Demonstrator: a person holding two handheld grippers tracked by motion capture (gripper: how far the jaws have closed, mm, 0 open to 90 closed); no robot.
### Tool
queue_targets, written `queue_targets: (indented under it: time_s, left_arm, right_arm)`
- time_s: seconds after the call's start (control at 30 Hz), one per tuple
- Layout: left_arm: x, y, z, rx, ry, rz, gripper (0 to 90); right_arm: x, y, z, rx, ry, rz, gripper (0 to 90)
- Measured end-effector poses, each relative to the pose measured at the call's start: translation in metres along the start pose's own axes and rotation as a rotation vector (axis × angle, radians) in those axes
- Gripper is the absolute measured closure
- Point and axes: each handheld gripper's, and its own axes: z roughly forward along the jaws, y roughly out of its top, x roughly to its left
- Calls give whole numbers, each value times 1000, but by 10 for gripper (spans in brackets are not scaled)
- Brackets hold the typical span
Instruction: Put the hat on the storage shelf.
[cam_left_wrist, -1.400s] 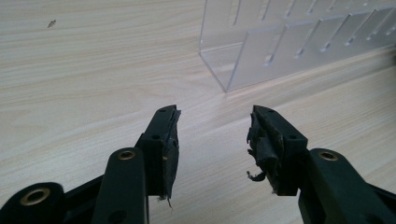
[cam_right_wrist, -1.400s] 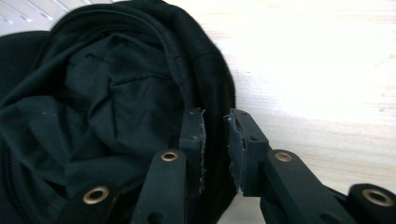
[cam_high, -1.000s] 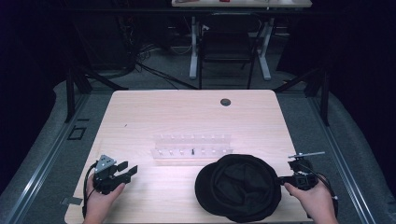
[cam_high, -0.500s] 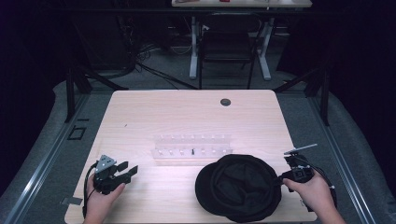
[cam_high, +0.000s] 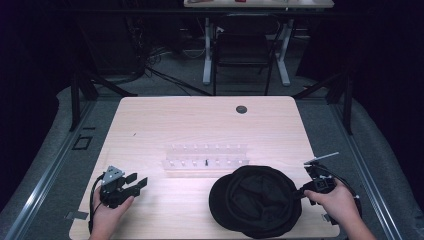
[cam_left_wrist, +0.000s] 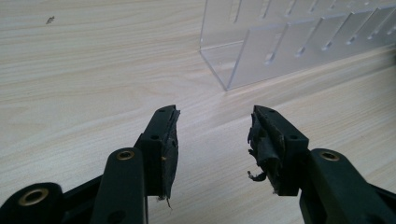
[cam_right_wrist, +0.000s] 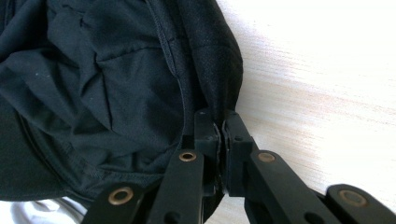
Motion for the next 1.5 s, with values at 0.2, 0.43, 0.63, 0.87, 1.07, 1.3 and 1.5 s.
queue_targets:
  time_s: [0.2,0.43,0.63,0.87,1.07,1.3,1.5]
  left_arm:
    - [0,0,0,-5,2,-1,514]
    - [-1,0,-1,-3,3,3,514]
    - [0,0,-1,-7,4,0,514]
    - [-1,0,-1,-8,5,-1,514]
    - [-1,0,-1,-7,5,0,514]
    - [-1,0,-1,-8,5,-1,513]
    - [-2,0,-1,-10,6,0,514]
  right_arm:
    - [-1,-3,-3,-22,36,32,878]
    - [-4,-4,-11,7,111,30,880]
    - [-3,-7,-26,-51,222,65,882]
    - [3,-8,-33,-75,288,89,883]
    - [9,-9,-41,-131,412,124,884]
    - [21,-7,-51,-126,569,88,884]
    - [36,-2,-54,-135,627,52,884]
